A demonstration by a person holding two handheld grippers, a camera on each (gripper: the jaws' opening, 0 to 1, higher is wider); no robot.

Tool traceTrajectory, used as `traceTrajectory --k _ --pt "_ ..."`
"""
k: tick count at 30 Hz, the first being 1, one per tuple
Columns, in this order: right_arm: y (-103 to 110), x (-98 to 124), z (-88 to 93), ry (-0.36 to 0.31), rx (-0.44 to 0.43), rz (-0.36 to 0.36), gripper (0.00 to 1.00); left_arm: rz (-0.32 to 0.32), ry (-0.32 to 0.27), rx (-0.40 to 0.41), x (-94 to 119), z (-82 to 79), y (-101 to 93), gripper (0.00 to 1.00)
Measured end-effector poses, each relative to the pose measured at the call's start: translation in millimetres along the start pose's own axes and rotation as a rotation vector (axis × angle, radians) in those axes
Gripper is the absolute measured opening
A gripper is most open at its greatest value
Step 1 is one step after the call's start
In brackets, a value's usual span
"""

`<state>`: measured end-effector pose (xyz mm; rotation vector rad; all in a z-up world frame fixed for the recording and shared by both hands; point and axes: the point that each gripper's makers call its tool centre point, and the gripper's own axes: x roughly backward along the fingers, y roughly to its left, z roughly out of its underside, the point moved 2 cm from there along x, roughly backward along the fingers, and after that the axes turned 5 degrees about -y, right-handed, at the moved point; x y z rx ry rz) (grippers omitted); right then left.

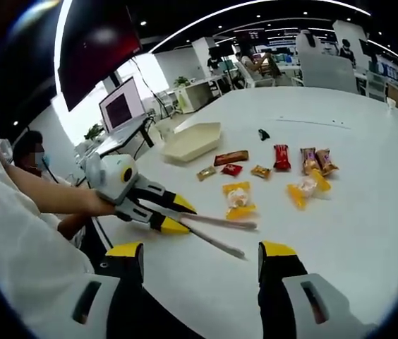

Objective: Place the target food into the container with the food tongs after gripping and lifting it, then release it inside without dropping or visibly crushing the food.

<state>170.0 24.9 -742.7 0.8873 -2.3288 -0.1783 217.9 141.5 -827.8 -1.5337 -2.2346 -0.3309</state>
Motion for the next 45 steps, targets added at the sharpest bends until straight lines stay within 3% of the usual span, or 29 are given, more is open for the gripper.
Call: traceTrajectory --k 11,21,25,29,34,41,45 --pt "3 -5 4.5 -0.001 -0.013 -0.001 0.67 0.007 0.013 -0.031 -2 -1.1 -2.4 0.13" --pt "5 -7 5.2 -0.003 -0.015 -0.004 0.66 0.004 0.027 0.002 5 -2.7 -5.3 0.12" --pt "4 -6 4.4 -0.012 -0.027 -0.004 0.66 0.002 -0.012 0.032 12 -12.8 -5.0 0.12" --pt "5 -5 -4.6 -0.090 -0.162 -0.022 0.66 0.011 -0.020 0.047 15 -14.8 -7.5 0.12" --pt "-6 -1 -8.1 -0.107 -0.169 -0.001 0.66 0.035 -0.017 0.060 21 -12.8 -12.6 0.12" --pt "-12 1 -10.5 -0.115 -0.168 0.009 0.66 -0.002 -0.078 0.070 41 -32.1 -4.7 0.12" --pt "-11 1 -27.6 -0.190 -0.249 -0.015 0.66 -0.014 -0.134 0.114 50 -46.7 -0.9 0.12"
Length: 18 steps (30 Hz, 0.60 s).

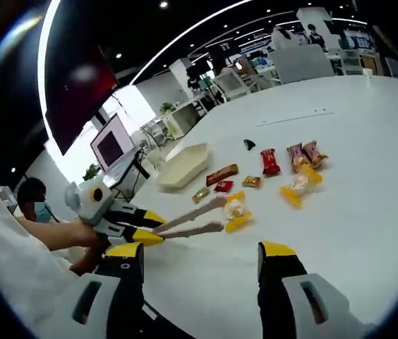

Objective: Place the target food into the container with the food tongs after gripping and lifting it, then release it inside without dropping or visibly crushing the food.

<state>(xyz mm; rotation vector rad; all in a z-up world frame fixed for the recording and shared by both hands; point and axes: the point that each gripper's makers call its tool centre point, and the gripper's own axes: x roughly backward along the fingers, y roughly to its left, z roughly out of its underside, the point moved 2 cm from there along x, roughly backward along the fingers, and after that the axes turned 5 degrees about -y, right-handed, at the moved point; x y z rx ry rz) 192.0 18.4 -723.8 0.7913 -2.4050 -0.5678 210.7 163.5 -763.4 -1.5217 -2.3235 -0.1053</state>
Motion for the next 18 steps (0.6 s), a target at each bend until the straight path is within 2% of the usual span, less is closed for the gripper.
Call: traceTrajectory --k 4,6,8,14,15,18 --pt "3 -4 -8.2 -0.007 0.012 -0.013 0.66 0.001 -0.048 0.038 6 -13.7 0.7 0.12" --pt "5 -5 -10.8 -0.006 0.022 -0.025 0.67 0.000 -0.100 0.111 9 -24.9 0.3 0.12" --pt "7 -5 -13.5 -0.012 0.021 -0.034 0.67 -0.005 -0.129 0.130 13 -33.0 1.7 0.12" --pt "15 -4 -30.0 -0.060 0.002 -0.075 0.67 0.033 -0.170 0.162 21 -51.6 -1.4 0.12" --pt "17 -4 -32.7 -0.061 0.008 -0.087 0.67 0.049 -0.198 0.218 22 -58.3 -3.8 0.12" --pt "23 -3 -38.5 -0.057 0.016 -0.117 0.66 0.072 -0.247 0.260 26 -72.1 -4.4 0.12"
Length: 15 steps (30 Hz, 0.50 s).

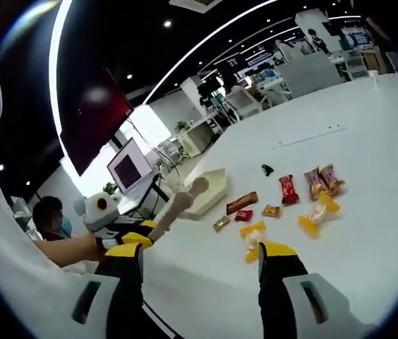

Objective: Place the target food into the container with the food tongs after gripping and lifting it, then release it inside without dropping or visibly crushing the food.

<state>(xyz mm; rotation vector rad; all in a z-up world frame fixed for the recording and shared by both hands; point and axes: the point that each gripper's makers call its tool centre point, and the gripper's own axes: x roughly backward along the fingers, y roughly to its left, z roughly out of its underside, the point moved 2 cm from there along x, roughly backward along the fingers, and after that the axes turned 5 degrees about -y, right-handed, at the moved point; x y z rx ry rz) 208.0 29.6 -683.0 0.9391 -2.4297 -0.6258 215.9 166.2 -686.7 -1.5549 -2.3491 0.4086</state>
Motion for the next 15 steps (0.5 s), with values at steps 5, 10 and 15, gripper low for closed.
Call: traceTrajectory --k 5,10,15 --pt "4 -3 -6.6 -0.006 0.007 -0.039 0.66 0.018 0.012 -0.008 0 -4.0 -2.1 0.12" --pt "10 -3 -10.1 0.010 0.019 -0.069 0.66 0.031 0.024 -0.037 4 -7.9 -7.4 0.12" --pt "23 1 -15.7 0.045 0.070 -0.133 0.66 0.054 0.030 -0.038 9 -10.7 -13.3 0.12"
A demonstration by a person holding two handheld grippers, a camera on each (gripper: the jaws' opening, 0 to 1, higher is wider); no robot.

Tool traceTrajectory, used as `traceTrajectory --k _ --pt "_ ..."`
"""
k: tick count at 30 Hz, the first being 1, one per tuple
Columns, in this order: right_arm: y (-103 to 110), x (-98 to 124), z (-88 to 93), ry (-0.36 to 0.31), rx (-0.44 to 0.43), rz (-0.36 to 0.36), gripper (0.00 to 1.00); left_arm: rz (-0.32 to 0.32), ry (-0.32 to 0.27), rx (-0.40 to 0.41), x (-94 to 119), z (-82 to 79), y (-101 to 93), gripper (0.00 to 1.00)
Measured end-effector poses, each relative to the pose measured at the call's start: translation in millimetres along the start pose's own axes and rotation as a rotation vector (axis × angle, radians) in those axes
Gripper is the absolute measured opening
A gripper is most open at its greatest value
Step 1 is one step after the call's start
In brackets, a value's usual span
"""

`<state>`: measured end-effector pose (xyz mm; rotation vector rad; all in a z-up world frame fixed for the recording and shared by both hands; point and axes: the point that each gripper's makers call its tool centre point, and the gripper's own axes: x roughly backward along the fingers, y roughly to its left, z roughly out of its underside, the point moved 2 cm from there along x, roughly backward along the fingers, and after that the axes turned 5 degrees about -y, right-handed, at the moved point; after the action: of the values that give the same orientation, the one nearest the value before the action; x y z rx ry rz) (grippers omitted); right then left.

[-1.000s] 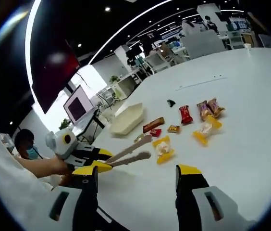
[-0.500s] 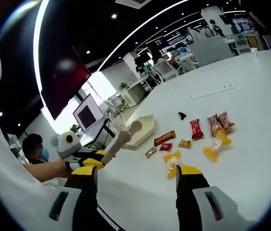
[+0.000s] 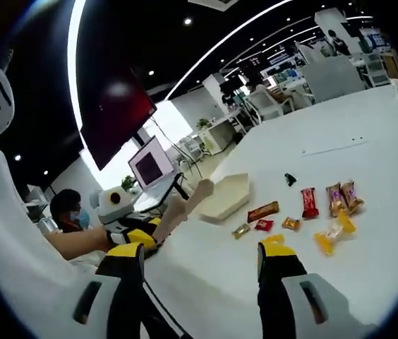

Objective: Place the target food into the container with the food tongs after gripping and lifting it, then release it inside without dropping or visibly crushing the food.

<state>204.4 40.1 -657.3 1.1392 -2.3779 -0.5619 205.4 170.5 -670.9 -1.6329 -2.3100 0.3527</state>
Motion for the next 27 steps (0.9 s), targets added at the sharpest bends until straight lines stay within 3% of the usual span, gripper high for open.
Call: traceTrajectory --k 7,17,23,27 --pt "19 0 -14.0 0.007 0.063 -0.059 0.66 0.054 -0.043 0.044 2 -7.7 -19.3 0.12" --pt "43 7 -26.1 0.055 0.190 -0.166 0.66 0.108 -0.051 0.041 5 -9.6 -38.6 0.12" --pt "44 11 -25.5 0.071 0.215 -0.174 0.62 0.138 -0.073 0.096 11 -7.2 -47.4 0.13" --pt "49 8 -20.6 0.091 0.225 -0.202 0.59 0.175 -0.030 0.087 9 0.6 -54.6 0.13"
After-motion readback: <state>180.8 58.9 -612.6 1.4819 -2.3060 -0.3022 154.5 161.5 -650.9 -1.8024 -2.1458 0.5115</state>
